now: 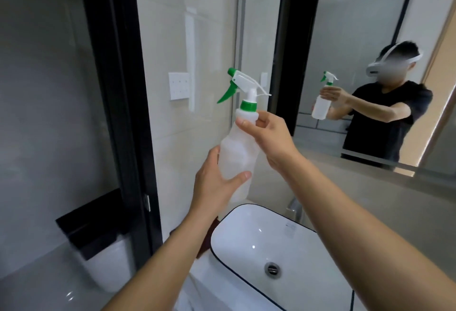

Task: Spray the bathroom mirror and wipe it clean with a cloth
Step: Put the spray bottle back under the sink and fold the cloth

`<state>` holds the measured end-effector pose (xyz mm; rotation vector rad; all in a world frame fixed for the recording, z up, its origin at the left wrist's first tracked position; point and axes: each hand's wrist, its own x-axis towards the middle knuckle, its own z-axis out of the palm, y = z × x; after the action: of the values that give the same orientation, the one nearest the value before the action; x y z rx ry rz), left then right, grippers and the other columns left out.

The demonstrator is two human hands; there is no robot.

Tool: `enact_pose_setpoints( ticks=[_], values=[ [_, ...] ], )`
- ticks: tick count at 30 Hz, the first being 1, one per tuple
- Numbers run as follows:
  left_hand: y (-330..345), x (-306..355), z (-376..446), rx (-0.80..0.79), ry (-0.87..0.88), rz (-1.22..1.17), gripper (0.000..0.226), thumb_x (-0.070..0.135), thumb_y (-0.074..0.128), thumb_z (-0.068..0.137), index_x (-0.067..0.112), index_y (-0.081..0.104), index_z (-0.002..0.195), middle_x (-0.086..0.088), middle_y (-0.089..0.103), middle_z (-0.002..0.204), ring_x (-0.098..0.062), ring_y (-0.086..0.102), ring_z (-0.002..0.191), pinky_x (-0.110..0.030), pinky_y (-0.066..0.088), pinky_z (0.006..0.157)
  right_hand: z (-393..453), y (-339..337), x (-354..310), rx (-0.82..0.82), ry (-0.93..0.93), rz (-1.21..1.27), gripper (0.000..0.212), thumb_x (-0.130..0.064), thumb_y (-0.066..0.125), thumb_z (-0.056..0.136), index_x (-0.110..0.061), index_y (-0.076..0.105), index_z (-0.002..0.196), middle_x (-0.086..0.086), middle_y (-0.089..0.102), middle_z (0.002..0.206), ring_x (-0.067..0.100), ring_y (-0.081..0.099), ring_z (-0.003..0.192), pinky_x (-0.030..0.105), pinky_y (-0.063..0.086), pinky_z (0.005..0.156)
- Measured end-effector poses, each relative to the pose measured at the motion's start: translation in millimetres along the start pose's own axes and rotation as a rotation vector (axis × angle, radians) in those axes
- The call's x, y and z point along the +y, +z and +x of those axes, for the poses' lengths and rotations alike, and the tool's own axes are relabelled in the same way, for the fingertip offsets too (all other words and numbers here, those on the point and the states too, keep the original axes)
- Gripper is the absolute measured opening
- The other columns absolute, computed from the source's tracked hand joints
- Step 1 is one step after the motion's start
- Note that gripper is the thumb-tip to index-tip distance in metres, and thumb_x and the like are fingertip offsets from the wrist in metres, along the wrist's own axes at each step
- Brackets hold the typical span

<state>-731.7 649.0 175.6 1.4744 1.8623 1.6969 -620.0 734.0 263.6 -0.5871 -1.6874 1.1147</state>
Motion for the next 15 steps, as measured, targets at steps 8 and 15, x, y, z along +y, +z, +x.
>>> enact_pose_setpoints(
  ticks=[8,15],
  values=[
    [-34,-8,-58,0.085,-0.059,0.004,0.063,0.043,0.088,0.065,0.035,0.051,0.115,0.022,0.063,0.106,-0.002,0.063,0.100,-0.020,0.050,0.079,-55,33,-1,-0.092,0.035,0.025,0.028,-0.023,0.077,0.087,-0.012,0.069,0.112,-0.002,0.077,0.097,0.011,0.073,0.089,0.021,0.055,0.074],
    [-56,-34,-116,0.182,-0.181,0.031,0.066,0.043,0.089,0.063,0.031,0.053,0.117,0.015,0.066,0.109,-0.006,0.065,0.099,-0.035,0.058,0.082,-100,66,28,-0.303,0.123,0.069,0.041,-0.040,0.076,0.085,-0.024,0.063,0.121,0.003,0.074,0.109,0.019,0.073,0.096,0.026,0.056,0.071]
  ],
)
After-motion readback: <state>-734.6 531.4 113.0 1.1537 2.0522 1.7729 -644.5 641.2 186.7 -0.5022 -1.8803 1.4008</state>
